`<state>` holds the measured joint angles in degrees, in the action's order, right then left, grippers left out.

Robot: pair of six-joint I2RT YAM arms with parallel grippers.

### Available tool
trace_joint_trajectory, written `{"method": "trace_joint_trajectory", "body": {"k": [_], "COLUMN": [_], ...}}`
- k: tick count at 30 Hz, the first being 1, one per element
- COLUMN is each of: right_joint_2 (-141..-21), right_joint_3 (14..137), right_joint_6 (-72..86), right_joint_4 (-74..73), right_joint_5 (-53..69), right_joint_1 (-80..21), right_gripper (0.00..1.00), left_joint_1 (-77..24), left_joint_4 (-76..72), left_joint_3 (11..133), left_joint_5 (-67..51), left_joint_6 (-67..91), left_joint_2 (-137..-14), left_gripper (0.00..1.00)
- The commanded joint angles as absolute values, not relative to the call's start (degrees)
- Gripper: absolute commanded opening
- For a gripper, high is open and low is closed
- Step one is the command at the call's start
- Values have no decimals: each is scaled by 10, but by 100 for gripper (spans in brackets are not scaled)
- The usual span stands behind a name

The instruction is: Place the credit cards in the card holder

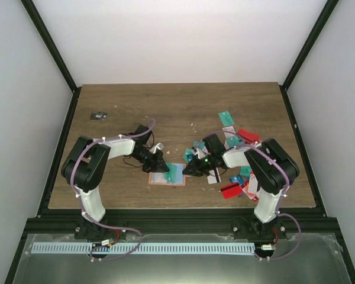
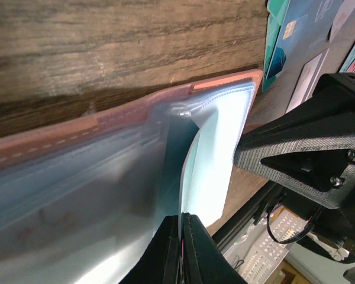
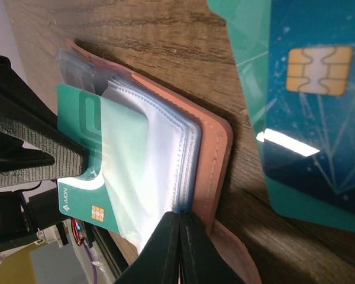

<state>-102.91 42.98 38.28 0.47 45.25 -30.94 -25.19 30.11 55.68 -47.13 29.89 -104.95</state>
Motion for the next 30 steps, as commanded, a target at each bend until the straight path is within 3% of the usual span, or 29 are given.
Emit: {"method": "trace_joint_trajectory", "body": {"k": [1, 30], "right_joint_2": [-1058, -1066], "right_joint_3": [425, 438], "right_joint_6": [371, 367], "right_joint_4": [-16, -18], "right_joint_5": [430, 430], "right_joint_1": [-316, -316], "right_gripper": [4, 2], "left_joint_1": [-249, -285], "left_joint_4": [288, 215], "left_joint_3": [564, 548], "left_joint_5": [-456, -473], "left_joint_6": [310, 351], "left_joint_2": [-1073, -1109], "left_gripper": [4, 4]}}
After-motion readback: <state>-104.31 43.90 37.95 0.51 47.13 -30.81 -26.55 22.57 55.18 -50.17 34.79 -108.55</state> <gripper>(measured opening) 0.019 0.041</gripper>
